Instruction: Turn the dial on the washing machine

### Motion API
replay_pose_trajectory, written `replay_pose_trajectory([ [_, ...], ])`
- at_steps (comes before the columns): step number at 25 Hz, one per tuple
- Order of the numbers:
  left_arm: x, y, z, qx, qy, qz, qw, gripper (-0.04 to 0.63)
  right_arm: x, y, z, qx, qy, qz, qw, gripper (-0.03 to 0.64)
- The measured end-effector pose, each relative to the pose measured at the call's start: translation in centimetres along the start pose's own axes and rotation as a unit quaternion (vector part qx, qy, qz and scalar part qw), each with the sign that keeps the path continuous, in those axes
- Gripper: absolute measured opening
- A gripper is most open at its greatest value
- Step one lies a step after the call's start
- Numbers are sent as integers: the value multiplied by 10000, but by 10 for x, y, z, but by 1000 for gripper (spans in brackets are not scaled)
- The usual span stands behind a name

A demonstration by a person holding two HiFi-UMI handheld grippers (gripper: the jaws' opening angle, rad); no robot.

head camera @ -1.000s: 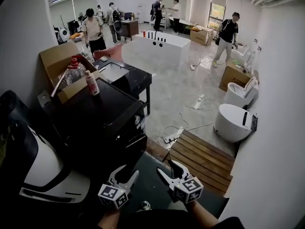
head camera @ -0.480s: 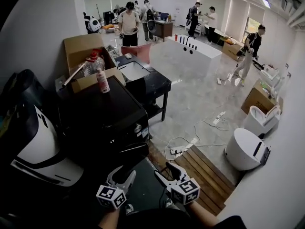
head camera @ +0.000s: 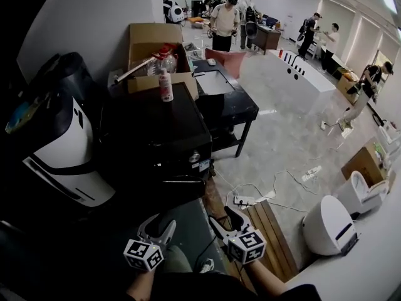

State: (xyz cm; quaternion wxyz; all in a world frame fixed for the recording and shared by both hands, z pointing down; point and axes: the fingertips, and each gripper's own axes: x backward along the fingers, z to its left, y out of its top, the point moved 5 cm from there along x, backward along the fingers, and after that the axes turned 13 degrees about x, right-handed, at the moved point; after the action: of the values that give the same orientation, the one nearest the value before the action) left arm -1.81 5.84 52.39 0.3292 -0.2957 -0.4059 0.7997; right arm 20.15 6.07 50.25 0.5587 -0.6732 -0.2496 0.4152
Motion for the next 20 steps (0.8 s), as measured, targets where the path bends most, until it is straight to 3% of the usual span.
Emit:
replay_pose_trajectory([
  [6, -2, 7, -2, -28, 241, -139, 9996, 189, -12, 0, -17, 51, 161, 48, 9998, 245],
  [20, -70, 61, 59, -115, 65, -98, 9999, 189, -111, 18, -52, 347, -3, 275, 9990, 244],
])
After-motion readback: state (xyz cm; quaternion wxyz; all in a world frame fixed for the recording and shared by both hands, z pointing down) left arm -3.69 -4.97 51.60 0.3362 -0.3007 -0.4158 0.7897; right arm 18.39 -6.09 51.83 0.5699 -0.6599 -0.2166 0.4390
